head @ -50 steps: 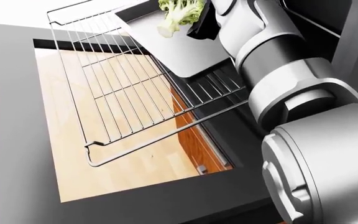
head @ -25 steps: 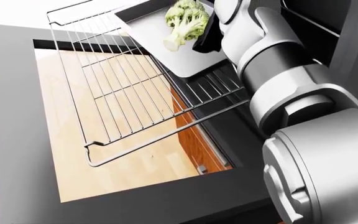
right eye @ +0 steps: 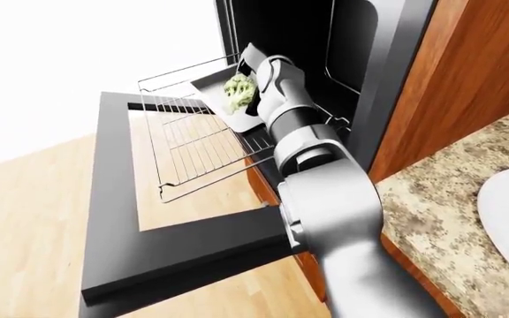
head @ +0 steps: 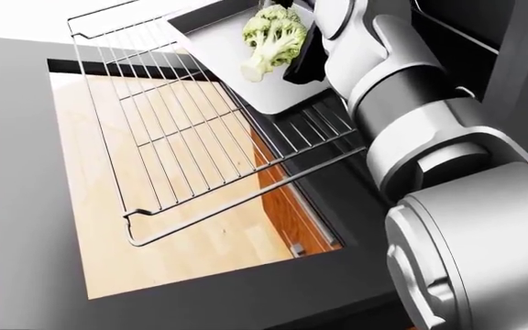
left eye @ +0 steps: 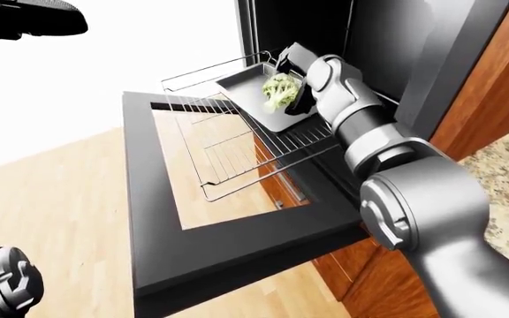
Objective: Place the broccoli on the rack of the oven.
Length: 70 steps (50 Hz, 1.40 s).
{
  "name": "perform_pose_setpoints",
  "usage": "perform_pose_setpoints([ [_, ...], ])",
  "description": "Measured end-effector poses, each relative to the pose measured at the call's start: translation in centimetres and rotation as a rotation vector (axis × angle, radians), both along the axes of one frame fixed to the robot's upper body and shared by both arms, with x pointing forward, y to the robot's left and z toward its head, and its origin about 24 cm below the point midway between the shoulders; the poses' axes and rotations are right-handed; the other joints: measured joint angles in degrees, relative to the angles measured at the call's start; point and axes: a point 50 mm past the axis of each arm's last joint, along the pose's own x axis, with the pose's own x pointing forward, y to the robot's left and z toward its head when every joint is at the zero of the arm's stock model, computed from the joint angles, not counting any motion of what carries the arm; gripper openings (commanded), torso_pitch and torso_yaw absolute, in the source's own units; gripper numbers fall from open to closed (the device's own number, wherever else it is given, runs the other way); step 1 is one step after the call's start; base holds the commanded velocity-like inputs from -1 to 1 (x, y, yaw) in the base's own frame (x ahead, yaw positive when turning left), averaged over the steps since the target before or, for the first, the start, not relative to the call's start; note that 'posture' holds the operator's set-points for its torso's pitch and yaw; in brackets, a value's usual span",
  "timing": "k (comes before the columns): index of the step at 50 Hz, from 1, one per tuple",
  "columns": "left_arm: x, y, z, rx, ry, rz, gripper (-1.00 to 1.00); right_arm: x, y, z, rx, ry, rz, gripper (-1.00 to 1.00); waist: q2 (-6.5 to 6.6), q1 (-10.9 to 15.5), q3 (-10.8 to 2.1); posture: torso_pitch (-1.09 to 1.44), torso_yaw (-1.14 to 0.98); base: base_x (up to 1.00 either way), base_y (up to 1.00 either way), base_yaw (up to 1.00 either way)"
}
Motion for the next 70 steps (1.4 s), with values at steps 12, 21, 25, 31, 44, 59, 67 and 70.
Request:
perform_pose_setpoints([
  [12, -0.5, 0.2, 0.2, 0.015, -0.025, 0.001, 1.0, 0.0, 0.0, -0.3, -0.009, 0.016, 0.0, -1.0, 0.14, -0.1, 0.53, 0.04, 0.73, 0.0, 0.0, 0.0],
  [21, -0.2, 0.1, 0.0, 0.01, -0.011, -0.003, 1.0, 0.0, -0.2, -0.9, -0.013, 0.047, -0.006, -1.0, 0.29, -0.2, 2.47, 0.08, 0.73, 0.0, 0.0, 0.0],
  [25, -0.2, 0.2, 0.0, 0.01, -0.009, 0.004, 1.0, 0.0, -0.2, -1.1, -0.012, 0.056, -0.005, -1.0, 0.25, -0.3, 2.98, 0.08, 0.73, 0.0, 0.0, 0.0],
  [31, -0.4, 0.4, 0.1, 0.013, -0.015, 0.007, 1.0, 0.0, -0.3, -0.9, -0.014, 0.056, -0.007, -1.0, 0.31, -0.4, 3.02, 0.08, 0.73, 0.0, 0.0, 0.0],
  [44, -0.4, 0.4, 0.2, 0.012, -0.018, 0.009, 1.0, 0.0, -0.3, -0.1, -0.002, 0.023, -0.012, -1.0, 0.44, -0.6, 2.82, 0.08, 0.73, 0.0, 0.0, 0.0],
  [59, -0.5, 0.4, 0.2, 0.014, -0.017, 0.012, 1.0, 0.0, -0.2, -0.3, 0.001, 0.035, -0.004, 0.03, 0.5, -0.7, 2.89, 0.08, 0.73, 0.0, 0.0, 0.0],
  [67, -0.4, 0.3, 0.2, 0.014, -0.019, 0.014, 1.0, 0.0, -0.2, -0.6, -0.005, 0.053, -0.002, 0.12, 0.61, -0.6, 3.03, 0.08, 0.73, 0.0, 0.0, 0.0],
  [70, -0.3, 0.3, 0.2, 0.015, -0.015, 0.012, 1.0, 0.0, -0.1, -0.5, -0.008, 0.053, 0.002, 0.2, 0.61, -0.7, 3.01, 0.08, 0.73, 0.0, 0.0, 0.0],
])
